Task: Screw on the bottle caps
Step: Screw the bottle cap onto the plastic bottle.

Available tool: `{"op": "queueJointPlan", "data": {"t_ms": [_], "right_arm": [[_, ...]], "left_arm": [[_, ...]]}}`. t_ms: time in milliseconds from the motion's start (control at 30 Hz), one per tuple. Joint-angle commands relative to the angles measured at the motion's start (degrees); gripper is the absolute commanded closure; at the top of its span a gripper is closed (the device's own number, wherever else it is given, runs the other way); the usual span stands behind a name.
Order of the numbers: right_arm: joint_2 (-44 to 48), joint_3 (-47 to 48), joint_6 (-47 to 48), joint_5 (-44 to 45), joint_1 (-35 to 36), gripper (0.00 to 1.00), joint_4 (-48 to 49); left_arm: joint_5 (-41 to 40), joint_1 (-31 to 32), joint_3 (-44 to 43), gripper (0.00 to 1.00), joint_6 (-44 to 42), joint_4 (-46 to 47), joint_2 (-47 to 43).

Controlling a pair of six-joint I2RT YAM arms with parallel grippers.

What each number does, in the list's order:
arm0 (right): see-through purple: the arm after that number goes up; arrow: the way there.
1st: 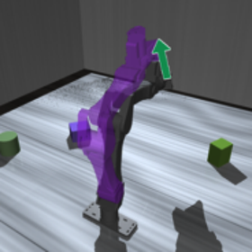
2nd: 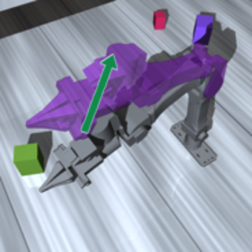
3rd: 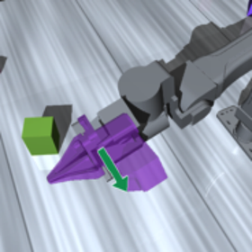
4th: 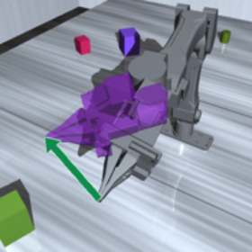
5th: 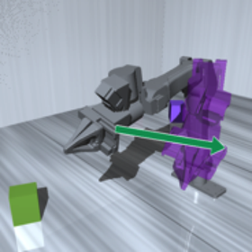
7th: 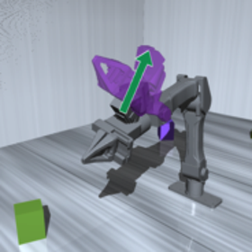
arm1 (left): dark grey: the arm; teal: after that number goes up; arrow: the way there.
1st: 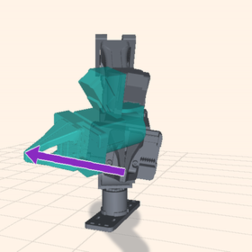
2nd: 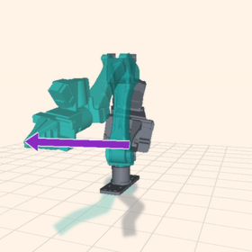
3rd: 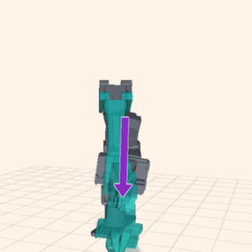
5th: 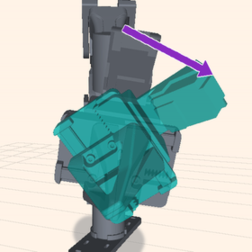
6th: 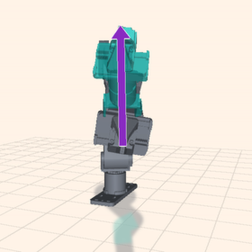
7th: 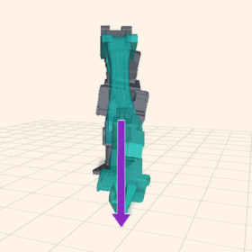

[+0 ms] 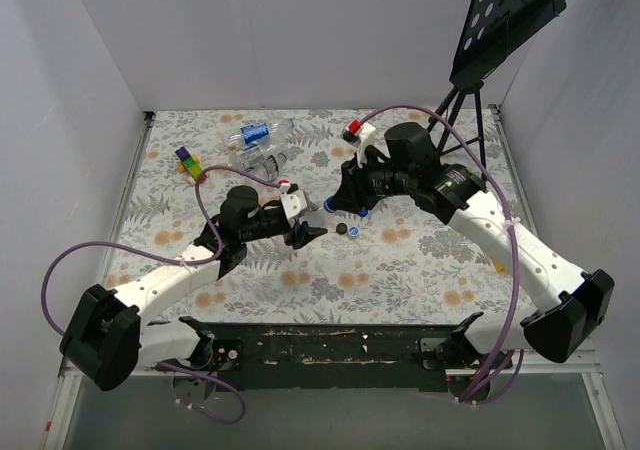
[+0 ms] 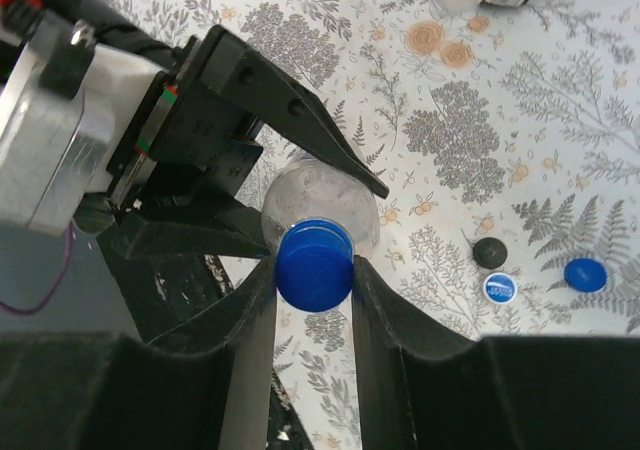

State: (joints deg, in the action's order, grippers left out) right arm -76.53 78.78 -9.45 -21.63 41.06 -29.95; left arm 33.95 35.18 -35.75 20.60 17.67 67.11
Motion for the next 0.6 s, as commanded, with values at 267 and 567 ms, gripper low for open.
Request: {"op": "queueJointPlan", "data": {"t_ms": [267, 567], "right_arm": [[6.57, 2.16, 35.27, -12.73, -0.54, 0.99, -2.39], [6.4, 2.6, 47.84, -19.06, -0.54, 0.99, -9.15]], "left_arm": [[19.04, -3.36, -6.79, 1.0, -0.3, -6.59, 2.06], [21.76, -3.71, -7.67, 1.0, -1.53, -8.62, 2.06]]}}
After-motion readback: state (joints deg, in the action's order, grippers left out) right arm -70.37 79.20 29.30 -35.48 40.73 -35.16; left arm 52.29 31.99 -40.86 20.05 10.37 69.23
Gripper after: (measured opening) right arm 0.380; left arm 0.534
